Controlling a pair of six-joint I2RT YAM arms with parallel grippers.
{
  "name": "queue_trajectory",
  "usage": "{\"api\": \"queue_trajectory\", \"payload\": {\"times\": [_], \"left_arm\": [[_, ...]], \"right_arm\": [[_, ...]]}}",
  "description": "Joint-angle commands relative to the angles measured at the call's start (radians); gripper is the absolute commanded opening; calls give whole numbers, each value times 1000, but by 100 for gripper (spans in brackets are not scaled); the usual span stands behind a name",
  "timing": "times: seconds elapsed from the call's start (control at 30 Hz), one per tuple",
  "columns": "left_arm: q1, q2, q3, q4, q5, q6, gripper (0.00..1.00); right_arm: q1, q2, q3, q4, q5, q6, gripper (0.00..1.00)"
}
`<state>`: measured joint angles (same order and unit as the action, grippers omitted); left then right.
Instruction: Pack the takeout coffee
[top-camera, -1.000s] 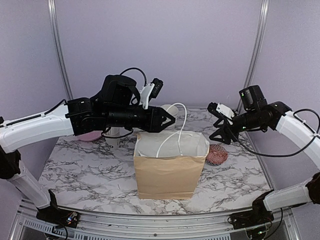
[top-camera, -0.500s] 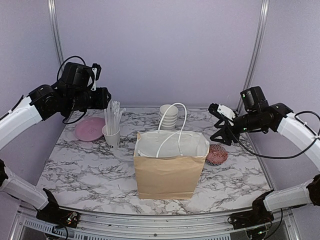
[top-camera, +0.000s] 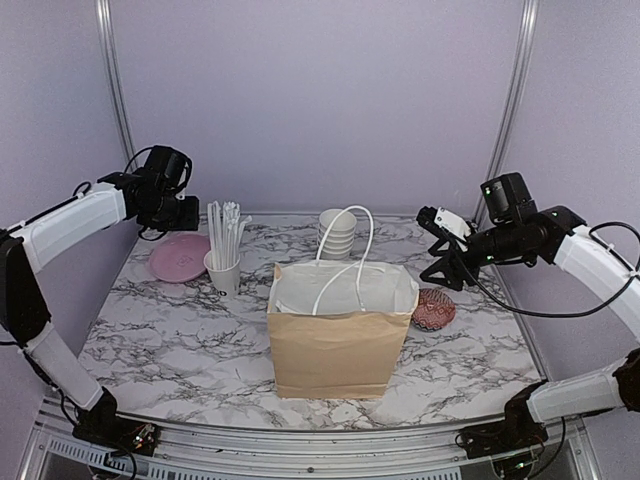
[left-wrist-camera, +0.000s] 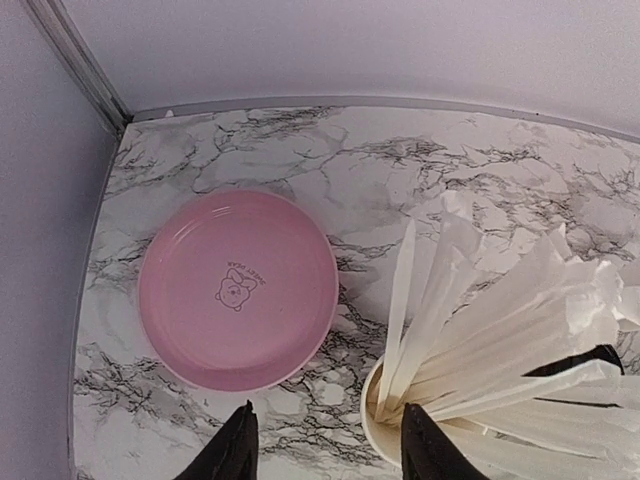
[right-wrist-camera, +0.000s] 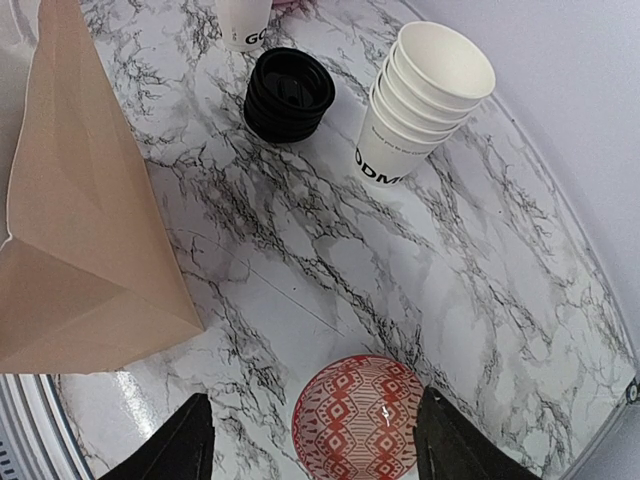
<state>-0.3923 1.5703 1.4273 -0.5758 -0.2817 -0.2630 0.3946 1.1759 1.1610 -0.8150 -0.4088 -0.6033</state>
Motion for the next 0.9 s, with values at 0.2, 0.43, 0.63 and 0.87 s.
{"api": "queue_trajectory", "payload": {"times": [0.2, 0.43, 0.63, 0.87], "left_arm": [[82, 141, 108, 160, 237, 40, 47], [90, 216, 186, 163, 208, 42, 42], [98, 237, 188, 163, 207, 40, 31], [99, 245, 194, 161, 217, 56, 13]], "right_arm": [[-5, 10, 2, 26, 16, -7, 66], [-6, 34, 11, 27, 18, -9, 66], [-5, 48, 18, 27, 21, -11, 66], [-5, 81, 35, 25, 15, -12, 66]]}}
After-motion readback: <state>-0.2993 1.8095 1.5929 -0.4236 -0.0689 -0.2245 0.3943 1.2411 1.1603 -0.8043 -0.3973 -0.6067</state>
